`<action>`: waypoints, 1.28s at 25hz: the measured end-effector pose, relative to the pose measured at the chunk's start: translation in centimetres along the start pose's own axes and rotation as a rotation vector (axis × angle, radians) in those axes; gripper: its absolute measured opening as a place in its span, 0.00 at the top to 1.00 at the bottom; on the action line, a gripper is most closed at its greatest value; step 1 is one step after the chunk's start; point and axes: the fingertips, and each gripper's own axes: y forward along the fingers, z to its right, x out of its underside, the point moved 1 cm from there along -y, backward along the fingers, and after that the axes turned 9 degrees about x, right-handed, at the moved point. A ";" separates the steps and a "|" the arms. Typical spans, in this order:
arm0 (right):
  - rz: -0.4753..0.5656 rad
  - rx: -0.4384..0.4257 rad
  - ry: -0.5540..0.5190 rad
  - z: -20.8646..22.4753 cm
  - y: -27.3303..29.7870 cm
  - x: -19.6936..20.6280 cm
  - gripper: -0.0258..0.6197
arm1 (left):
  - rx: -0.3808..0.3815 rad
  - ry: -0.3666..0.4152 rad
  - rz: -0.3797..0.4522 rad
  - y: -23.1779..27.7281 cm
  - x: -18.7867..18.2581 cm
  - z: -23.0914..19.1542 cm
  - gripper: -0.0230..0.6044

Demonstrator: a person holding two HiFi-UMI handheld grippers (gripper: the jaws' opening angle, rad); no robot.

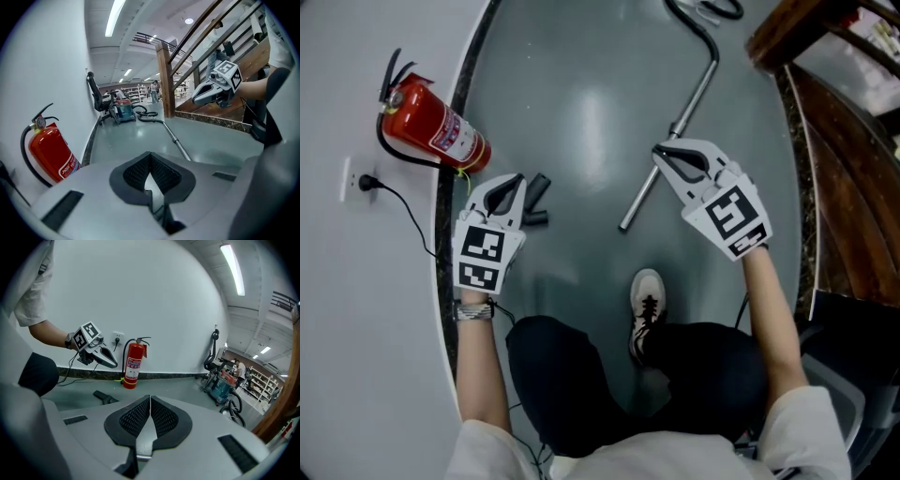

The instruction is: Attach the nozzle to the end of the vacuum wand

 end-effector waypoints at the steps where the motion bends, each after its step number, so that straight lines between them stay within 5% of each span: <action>1: 0.005 -0.008 -0.001 -0.3 0.3 0.6 0.91 | 0.005 0.005 -0.006 0.4 0.6 0.0 0.97; 19: -0.148 -0.385 -0.212 -7.7 8.4 15.7 0.91 | 0.029 -0.005 -0.129 6.3 11.8 -0.8 0.97; 24: -0.209 -0.450 -0.242 -10.2 8.9 20.1 0.91 | 0.087 -0.033 -0.192 8.0 15.4 0.8 0.97; 32: -0.273 -0.591 -0.434 -13.1 9.8 25.3 0.91 | 0.168 0.054 -0.356 9.9 20.6 1.3 0.97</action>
